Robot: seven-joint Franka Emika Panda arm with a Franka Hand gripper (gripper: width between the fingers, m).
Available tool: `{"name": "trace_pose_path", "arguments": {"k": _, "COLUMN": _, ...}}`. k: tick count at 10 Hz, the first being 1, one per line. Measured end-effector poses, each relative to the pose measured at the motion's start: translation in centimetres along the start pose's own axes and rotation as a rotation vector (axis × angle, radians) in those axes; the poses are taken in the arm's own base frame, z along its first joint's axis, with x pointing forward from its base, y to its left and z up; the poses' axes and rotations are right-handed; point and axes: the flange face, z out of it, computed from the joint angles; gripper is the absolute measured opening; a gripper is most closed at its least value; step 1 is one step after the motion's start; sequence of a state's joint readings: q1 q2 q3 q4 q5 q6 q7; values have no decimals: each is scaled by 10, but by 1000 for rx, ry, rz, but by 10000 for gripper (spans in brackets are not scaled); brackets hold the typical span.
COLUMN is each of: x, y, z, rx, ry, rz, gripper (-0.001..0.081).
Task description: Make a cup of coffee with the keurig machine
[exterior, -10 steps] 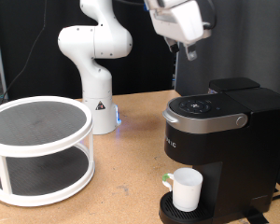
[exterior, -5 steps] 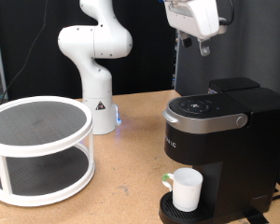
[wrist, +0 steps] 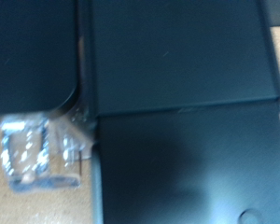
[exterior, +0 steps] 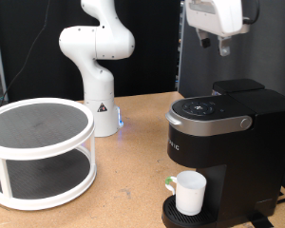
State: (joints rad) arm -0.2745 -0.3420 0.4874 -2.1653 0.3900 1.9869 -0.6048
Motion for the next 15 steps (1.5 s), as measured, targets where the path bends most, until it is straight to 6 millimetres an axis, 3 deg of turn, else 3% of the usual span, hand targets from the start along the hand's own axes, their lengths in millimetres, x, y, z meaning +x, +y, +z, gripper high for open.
{"name": "trace_pose_path", "arguments": {"k": 4, "x": 35, "y": 10, "z": -15, "rx": 8, "ry": 36, "rz": 15, "gripper": 805}}
{"name": "trace_pose_path", "arguments": {"k": 7, "x": 43, "y": 20, "z": -22, "rx": -7, "ry": 26, "rz": 2, "gripper": 805}}
{"name": "trace_pose_path", "arguments": {"k": 11, "x": 39, "y": 34, "z": 1, "rx": -38, "ry": -47, "rz": -27, "gripper": 805}}
{"name": "trace_pose_path", "arguments": {"k": 15, "x": 22, "y": 46, "z": 37, "rx": -49, "ry": -84, "rz": -72, "gripper": 805}}
